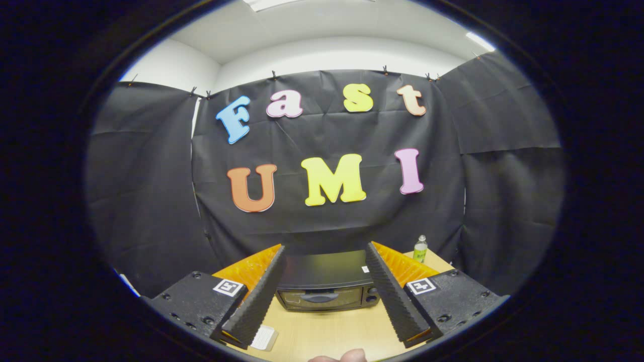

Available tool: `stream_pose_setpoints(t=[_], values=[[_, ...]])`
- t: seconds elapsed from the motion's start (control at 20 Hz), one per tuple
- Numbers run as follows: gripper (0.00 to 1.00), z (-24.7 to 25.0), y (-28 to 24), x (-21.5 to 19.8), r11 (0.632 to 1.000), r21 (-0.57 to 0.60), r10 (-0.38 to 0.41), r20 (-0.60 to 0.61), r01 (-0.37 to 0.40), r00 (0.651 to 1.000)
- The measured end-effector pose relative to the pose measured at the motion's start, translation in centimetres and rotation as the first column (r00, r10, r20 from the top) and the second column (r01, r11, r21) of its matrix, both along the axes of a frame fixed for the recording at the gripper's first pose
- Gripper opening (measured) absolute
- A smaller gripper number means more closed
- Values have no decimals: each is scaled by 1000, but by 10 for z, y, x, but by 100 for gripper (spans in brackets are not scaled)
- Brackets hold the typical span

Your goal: Open the toaster oven, put the food inside, and close the toaster oven door.

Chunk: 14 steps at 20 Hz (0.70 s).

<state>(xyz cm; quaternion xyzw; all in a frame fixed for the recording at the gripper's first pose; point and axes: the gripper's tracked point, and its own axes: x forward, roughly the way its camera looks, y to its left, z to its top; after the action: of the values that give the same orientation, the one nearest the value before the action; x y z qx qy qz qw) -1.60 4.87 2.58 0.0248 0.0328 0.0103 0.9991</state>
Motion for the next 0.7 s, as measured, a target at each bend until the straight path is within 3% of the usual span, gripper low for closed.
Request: stream_pose_setpoints(t=[0.7], values=[[100,-21,-6,-5,1000,-14,-9,-28,8,1000]])
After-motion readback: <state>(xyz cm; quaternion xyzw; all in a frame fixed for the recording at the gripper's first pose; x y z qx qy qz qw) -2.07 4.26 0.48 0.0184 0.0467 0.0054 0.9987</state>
